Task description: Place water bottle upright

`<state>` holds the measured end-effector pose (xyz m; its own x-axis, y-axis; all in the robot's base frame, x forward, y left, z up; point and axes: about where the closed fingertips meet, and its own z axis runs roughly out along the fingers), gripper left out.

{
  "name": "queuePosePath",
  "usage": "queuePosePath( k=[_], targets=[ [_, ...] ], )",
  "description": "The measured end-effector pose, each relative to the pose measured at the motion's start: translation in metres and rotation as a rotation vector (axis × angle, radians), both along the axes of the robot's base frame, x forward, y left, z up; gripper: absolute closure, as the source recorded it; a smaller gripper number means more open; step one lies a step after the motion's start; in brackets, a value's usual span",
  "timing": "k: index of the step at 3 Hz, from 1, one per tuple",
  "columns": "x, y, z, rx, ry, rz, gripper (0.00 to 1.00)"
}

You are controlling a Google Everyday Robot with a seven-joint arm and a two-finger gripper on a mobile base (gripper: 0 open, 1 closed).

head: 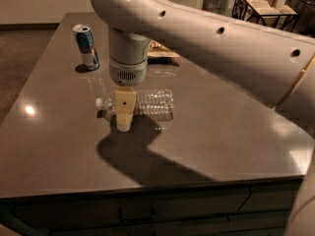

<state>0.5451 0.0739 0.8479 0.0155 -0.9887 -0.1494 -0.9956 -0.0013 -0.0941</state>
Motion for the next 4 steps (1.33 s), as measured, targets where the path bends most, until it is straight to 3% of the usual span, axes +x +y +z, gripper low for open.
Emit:
queuePosePath(
  k=[2, 4],
  targets=[
    [-0.011, 0.004, 0.004, 0.08, 0.042, 0.015, 0.47],
    [-0.018, 0.006, 0.037, 0.235, 0.073, 0.077, 0.93]
  ],
)
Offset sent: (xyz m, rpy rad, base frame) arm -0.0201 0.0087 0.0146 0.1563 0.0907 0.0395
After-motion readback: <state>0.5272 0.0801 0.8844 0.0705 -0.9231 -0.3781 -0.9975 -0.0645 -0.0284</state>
